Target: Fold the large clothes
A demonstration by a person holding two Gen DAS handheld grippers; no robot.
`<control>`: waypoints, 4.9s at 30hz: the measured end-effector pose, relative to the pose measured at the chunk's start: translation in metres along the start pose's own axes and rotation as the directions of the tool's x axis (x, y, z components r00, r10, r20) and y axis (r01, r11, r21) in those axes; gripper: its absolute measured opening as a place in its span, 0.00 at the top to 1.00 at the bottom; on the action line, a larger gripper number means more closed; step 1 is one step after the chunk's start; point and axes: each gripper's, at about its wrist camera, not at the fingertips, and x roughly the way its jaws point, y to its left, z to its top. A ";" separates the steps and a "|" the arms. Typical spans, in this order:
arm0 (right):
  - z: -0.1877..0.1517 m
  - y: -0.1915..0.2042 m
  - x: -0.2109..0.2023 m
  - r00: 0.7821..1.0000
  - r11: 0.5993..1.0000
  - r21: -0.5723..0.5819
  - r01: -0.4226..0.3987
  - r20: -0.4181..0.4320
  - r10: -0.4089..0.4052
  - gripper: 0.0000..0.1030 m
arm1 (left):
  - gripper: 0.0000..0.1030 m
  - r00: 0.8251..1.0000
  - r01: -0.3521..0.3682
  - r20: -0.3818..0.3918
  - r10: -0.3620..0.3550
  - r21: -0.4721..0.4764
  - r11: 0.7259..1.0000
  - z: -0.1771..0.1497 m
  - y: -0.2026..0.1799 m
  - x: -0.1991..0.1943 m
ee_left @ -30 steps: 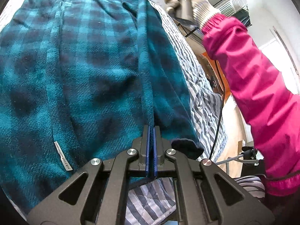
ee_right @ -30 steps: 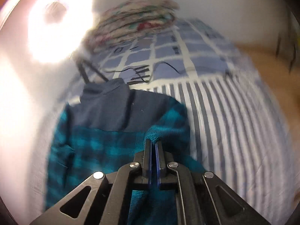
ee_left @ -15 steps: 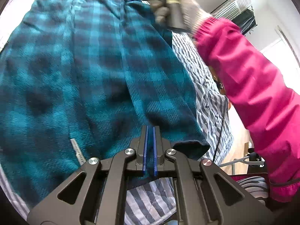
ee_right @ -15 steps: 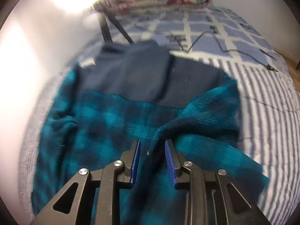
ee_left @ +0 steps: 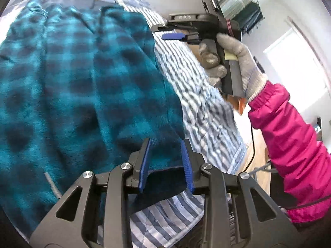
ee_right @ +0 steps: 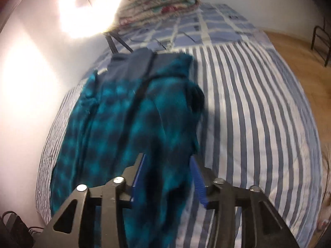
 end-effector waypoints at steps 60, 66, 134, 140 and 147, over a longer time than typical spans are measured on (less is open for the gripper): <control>-0.214 0.046 -0.058 0.975 0.974 0.129 -0.187 -0.096 0.200 0.95 | 0.71 0.990 -0.129 0.066 0.125 0.064 0.990 -0.032 -0.022 -0.021; -0.201 0.055 -0.072 0.969 0.966 0.127 -0.224 -0.081 0.235 0.95 | 0.39 0.983 -0.135 0.150 0.105 0.205 0.969 -0.048 -0.062 -0.029; 0.016 0.211 0.154 0.968 0.890 -0.410 0.199 -0.059 -0.244 0.93 | 0.88 0.989 0.054 0.146 -0.005 -0.340 0.939 -0.073 0.057 -0.021; 0.017 0.208 0.112 0.996 0.935 -0.353 0.043 -0.060 -0.068 0.73 | 0.88 0.989 0.039 0.150 0.010 -0.320 0.947 -0.078 0.059 -0.032; -0.019 0.182 0.021 1.000 0.968 -0.250 -0.008 0.019 0.014 0.79 | 0.88 0.986 0.023 0.165 0.031 -0.314 0.949 -0.088 0.054 -0.047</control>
